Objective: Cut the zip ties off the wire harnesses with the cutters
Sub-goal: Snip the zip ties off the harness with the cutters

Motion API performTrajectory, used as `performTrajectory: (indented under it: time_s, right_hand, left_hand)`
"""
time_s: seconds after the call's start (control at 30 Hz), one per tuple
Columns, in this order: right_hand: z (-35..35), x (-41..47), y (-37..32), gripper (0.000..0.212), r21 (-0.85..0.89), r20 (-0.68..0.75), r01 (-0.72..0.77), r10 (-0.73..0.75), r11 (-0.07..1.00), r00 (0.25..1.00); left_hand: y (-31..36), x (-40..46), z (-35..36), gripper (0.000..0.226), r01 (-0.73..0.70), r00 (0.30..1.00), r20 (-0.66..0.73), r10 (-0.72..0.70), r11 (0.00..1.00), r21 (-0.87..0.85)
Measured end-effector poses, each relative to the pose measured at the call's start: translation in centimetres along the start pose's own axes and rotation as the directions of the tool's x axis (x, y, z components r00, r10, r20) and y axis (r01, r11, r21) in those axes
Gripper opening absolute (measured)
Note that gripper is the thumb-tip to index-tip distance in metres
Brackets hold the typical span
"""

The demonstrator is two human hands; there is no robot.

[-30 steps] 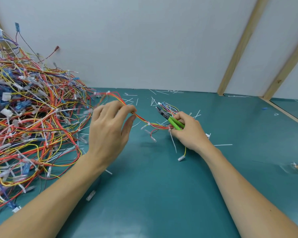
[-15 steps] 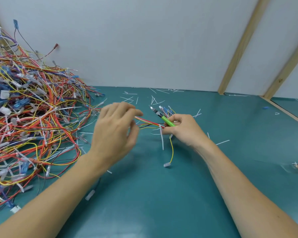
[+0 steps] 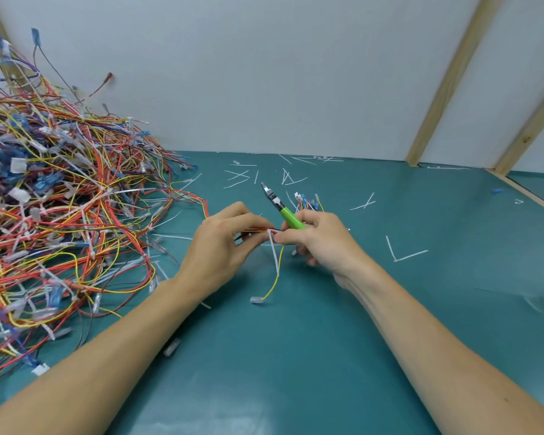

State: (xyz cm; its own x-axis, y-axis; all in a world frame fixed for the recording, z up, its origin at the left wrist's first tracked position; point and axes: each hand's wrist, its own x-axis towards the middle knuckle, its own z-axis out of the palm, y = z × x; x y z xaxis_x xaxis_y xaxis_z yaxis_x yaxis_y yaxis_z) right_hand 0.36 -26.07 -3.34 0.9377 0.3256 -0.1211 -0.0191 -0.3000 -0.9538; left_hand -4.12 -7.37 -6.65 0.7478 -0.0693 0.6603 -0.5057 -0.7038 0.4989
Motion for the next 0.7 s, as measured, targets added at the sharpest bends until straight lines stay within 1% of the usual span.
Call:
performTrajectory:
  time_s: [0.13,0.27,0.37,0.5,0.6,0.7]
  right_hand:
    - [0.0,-0.4,-0.3,0.019,0.075,-0.059,0.098,-0.094,0.992,0.994]
    - [0.0,-0.4,-0.4,0.016,0.044,-0.121,0.276,-0.269,0.960,0.955]
    - [0.1,-0.5,-0.4,0.018,0.019,-0.108,0.358,-0.354,0.933,0.929]
    - [0.8,-0.6,-0.1,0.022,-0.036,-0.056,0.370,-0.371,0.928,0.927]
    - [1.1,-0.5,0.1,0.020,-0.072,-0.089,0.372,-0.377,0.926,0.922]
    - [0.9,-0.4,0.2,0.019,-0.046,-0.124,0.357,-0.360,0.933,0.925]
  left_hand:
    - [-0.6,-0.2,-0.1,0.017,0.086,0.996,-0.028,-0.087,0.995,-0.053]
    - [-0.8,-0.3,0.0,0.016,0.160,0.985,-0.058,-0.162,0.986,-0.036]
    - [-0.6,-0.3,0.1,0.015,0.195,0.980,-0.023,-0.196,0.979,-0.051]
    - [-0.4,-0.4,0.3,0.019,0.204,0.979,0.009,-0.203,0.978,-0.049]
    - [-0.2,-0.4,0.5,0.023,0.183,0.980,0.081,-0.181,0.983,-0.014]
    - [-0.2,-0.4,0.7,0.012,0.176,0.978,0.118,-0.171,0.984,-0.031]
